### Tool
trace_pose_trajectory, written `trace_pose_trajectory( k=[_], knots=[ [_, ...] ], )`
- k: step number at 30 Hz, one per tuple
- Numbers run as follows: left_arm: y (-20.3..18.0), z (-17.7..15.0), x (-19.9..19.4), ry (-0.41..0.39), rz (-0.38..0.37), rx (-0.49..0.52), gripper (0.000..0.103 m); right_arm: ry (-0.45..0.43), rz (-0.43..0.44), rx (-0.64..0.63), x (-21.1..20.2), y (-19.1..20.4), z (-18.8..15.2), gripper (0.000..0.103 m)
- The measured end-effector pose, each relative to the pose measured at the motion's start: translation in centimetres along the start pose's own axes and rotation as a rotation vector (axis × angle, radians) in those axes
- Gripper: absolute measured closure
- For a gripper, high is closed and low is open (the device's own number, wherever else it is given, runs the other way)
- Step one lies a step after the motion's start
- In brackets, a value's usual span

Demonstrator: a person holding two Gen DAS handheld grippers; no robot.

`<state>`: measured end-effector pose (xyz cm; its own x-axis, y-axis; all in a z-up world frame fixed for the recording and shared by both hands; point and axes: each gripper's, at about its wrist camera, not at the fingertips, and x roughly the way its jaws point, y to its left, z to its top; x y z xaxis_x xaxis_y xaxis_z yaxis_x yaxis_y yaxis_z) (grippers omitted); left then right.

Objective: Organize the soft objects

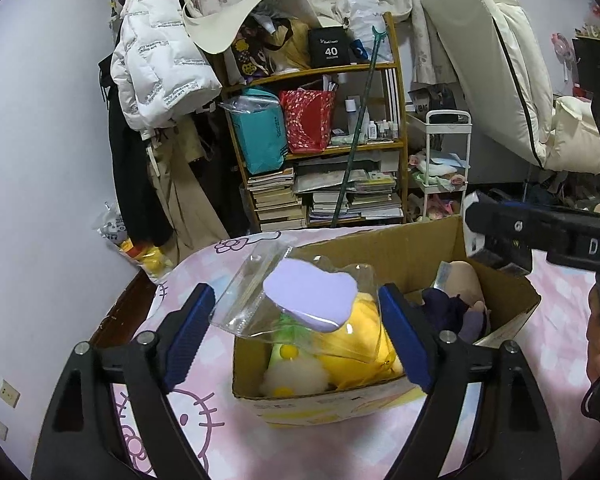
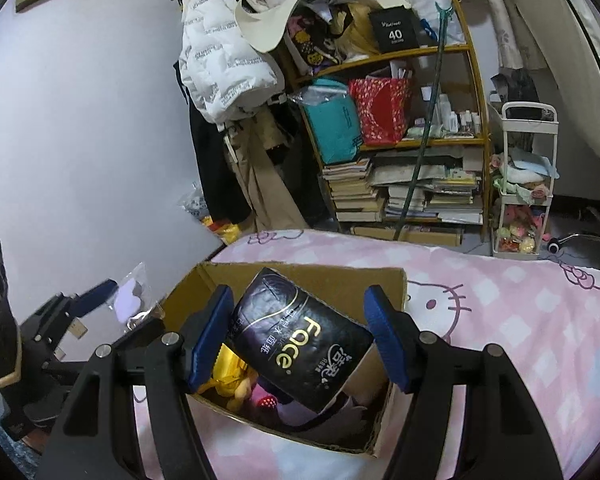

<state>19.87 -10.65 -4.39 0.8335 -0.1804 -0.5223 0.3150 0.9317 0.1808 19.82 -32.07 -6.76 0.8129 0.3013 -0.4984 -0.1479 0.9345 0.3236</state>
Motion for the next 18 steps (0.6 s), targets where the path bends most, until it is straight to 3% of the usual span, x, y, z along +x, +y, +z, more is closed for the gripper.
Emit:
trace_pose_trajectory(
  k=[6,9,13,16,18],
  knots=[
    [0.3,-0.1,-0.2,0.007,-0.012,-0.001,0.018,0.028,0.005,0.003,0.5,-0.2,-0.4,0.029],
    [0.7,-0.3,-0.6,0.012,-0.005,-0.02,0.013,0.018,-0.005,0.0,0.0,-0.1,-0.4,0.018],
    [1.2,-0.4,-2.0,0.001,0.008,-0.037,0.012,0.005,-0.03,-0.018,-1.4,0.3,-0.3,0.015],
    [1.4,-0.1,-3.9,-0.028,0.042,-0.036,0.012,-0.039,-0.016,-0.024,-3.9,0.8,0.1,0.003],
    [1.7,0.3,-5.9,-0.057,0.055,-0.059,0.007,-0.075,-0.025,-0.044,-5.7,1.4,0.4,0.002]
  ],
)
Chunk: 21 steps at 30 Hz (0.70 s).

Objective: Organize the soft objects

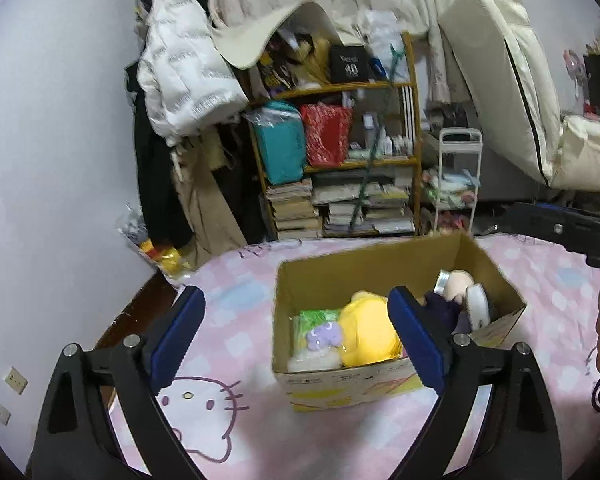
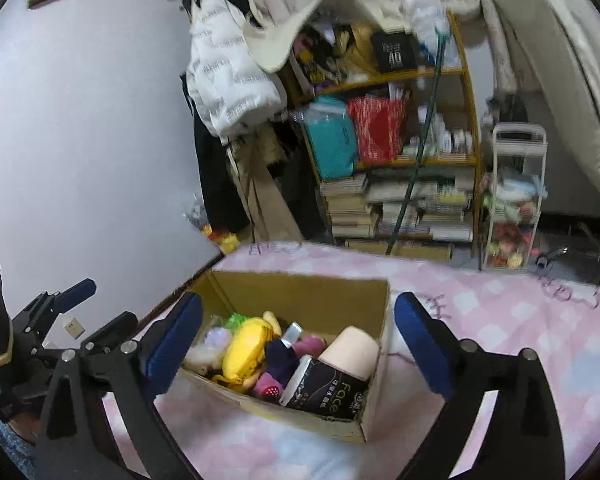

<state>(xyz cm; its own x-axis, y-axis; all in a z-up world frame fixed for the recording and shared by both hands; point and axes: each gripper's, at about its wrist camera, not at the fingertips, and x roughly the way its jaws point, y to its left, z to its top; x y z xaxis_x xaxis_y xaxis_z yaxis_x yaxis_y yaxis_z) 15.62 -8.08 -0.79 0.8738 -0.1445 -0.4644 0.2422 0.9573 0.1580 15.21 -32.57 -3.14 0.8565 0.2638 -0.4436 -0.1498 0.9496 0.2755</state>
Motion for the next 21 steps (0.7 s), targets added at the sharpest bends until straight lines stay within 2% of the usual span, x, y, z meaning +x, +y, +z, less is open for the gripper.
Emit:
trace_pose_trajectory(
  k=[2,6,13,21],
  knots=[
    [0.6,0.5,-1.8,-0.027,0.011,-0.032,0.003,-0.028,-0.02,-0.024,-1.7,0.6,0.3,0.0],
    [1.4,1.4,-5.1,-0.054,0.036,-0.057,0.003,-0.07,-0.048,-0.048,-5.2,1.6,0.5,0.0],
    [2.3,2.4,-9.9,-0.097,0.103,-0.061,0.001,-0.095,-0.059,-0.045,-9.2,2.5,1.1,0.0],
    [3.1,1.8,-14.6,-0.122,0.131,-0.1,0.001,-0.147,-0.089,-0.055,-13.6,3.4,0.7,0.0]
  ],
)
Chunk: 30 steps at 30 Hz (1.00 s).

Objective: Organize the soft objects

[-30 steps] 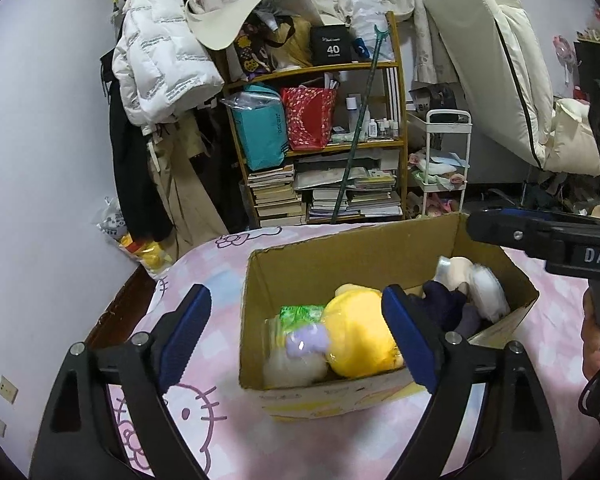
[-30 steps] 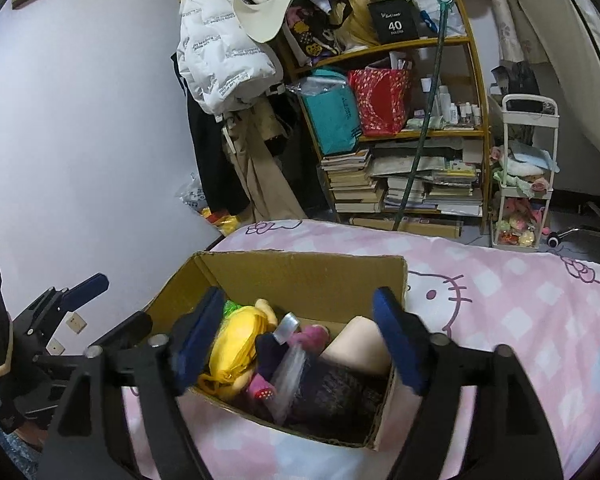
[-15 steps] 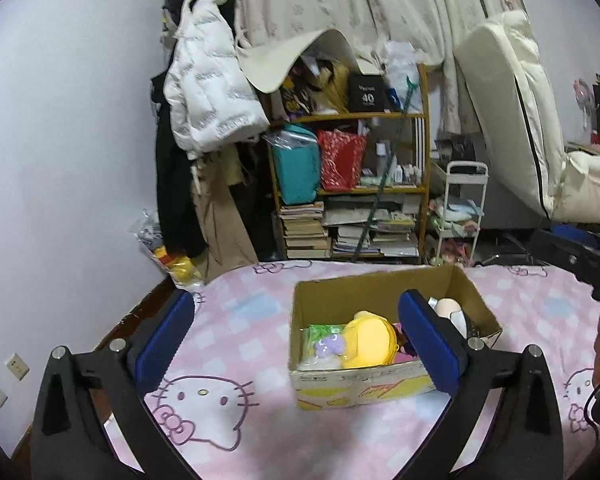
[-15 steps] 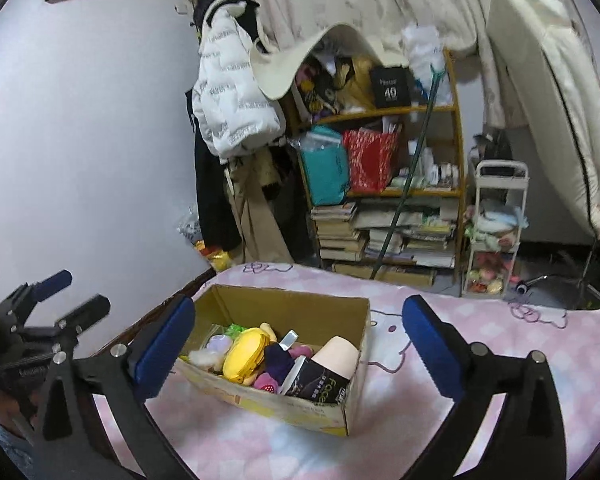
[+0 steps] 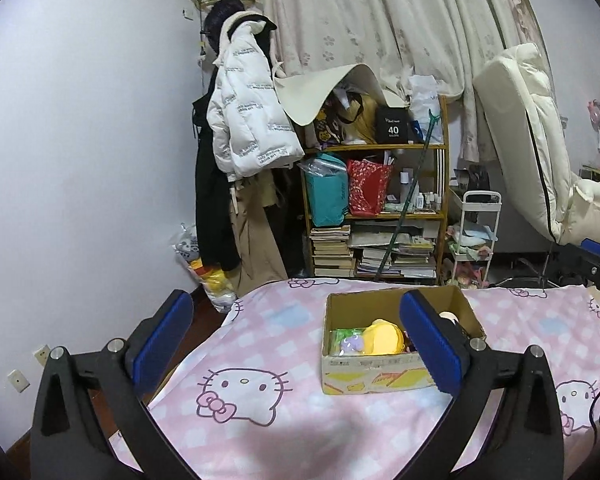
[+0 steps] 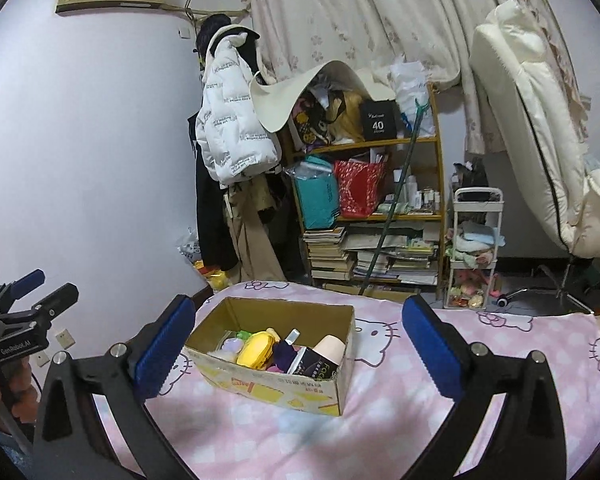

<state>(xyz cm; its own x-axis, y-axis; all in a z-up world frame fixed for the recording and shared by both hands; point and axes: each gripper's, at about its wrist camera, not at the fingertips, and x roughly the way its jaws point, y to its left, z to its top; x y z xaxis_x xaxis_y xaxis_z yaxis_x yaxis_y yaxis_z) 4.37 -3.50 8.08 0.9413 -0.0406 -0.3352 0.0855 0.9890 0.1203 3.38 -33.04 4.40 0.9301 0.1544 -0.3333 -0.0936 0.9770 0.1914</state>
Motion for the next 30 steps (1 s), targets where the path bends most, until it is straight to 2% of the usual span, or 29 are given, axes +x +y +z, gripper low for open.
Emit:
trace_pose_trajectory(
  k=[12,17,25,30],
  knots=[
    [0.5,-1.8,-2.7,-0.007,0.038,-0.021,0.001,0.013,0.003,0.014,-2.4,0.8,-1.3,0.0],
    [0.3,-3.0,-2.1,0.021,0.045,-0.014,0.001,0.028,0.039,0.047,-2.8,0.6,-2.8,0.0],
    [0.0,-4.1,-0.8,0.069,0.034,0.005,0.001,0.049,0.006,0.013,-1.7,0.7,-3.7,0.0],
    [-0.4,-4.1,-0.5,0.079,0.034,0.024,0.001,0.049,0.018,0.027,-1.1,0.2,-4.1,0.0]
  ],
)
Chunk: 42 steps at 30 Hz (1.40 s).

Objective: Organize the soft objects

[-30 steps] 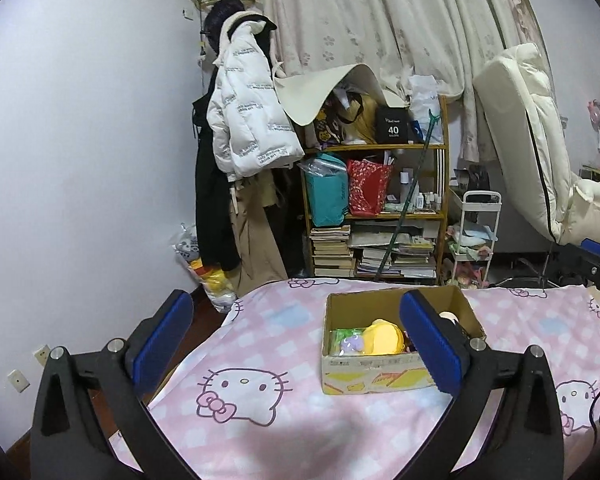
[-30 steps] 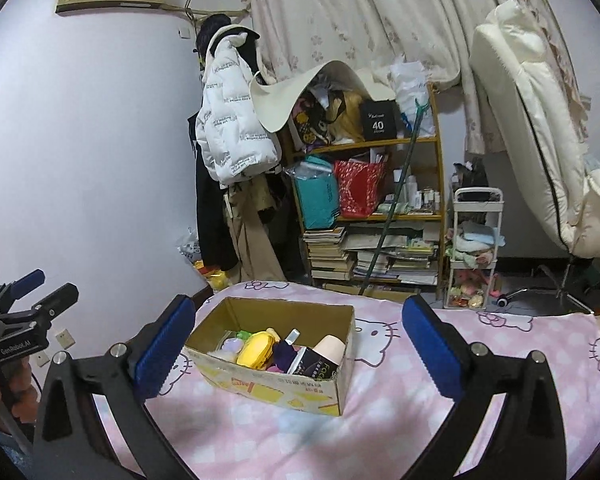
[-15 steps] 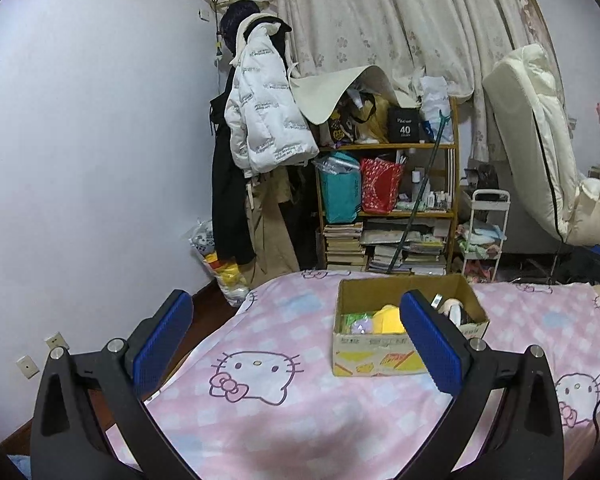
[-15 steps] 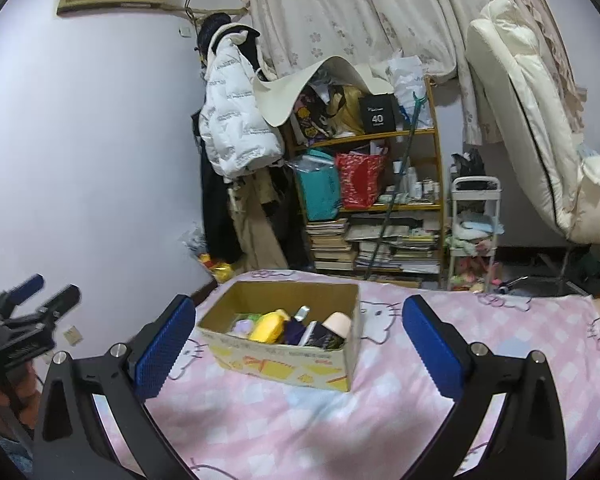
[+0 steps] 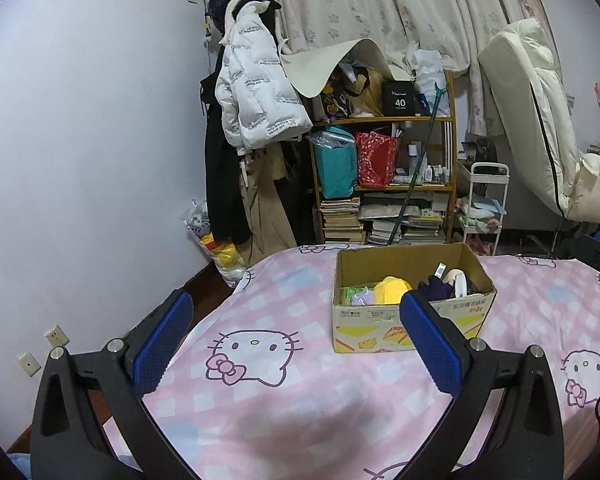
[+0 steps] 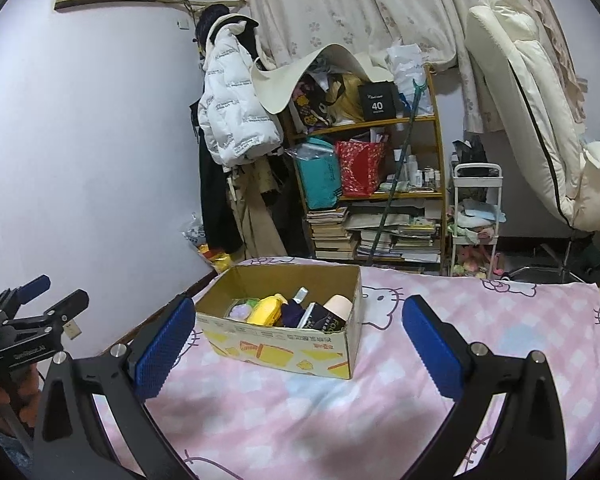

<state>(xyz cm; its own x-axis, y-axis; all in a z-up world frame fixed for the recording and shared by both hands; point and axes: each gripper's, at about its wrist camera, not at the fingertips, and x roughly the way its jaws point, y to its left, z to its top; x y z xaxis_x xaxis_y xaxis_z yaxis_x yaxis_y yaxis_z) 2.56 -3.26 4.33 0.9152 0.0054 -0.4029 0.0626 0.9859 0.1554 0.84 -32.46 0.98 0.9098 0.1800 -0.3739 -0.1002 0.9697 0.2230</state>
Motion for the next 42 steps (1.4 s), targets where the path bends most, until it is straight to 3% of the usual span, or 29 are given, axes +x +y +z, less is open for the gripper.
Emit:
trace_pose_trajectory(
  k=[12,42],
  knots=[
    [-0.2,-0.2,0.3,-0.001,-0.001,0.015,0.001,0.036,-0.017,-0.019,1.1,-0.2,-0.6,0.0],
    [-0.5,-1.0,1.0,0.021,0.019,0.025,0.001,0.032,-0.024,-0.012,1.5,-0.4,-1.7,0.0]
  ],
)
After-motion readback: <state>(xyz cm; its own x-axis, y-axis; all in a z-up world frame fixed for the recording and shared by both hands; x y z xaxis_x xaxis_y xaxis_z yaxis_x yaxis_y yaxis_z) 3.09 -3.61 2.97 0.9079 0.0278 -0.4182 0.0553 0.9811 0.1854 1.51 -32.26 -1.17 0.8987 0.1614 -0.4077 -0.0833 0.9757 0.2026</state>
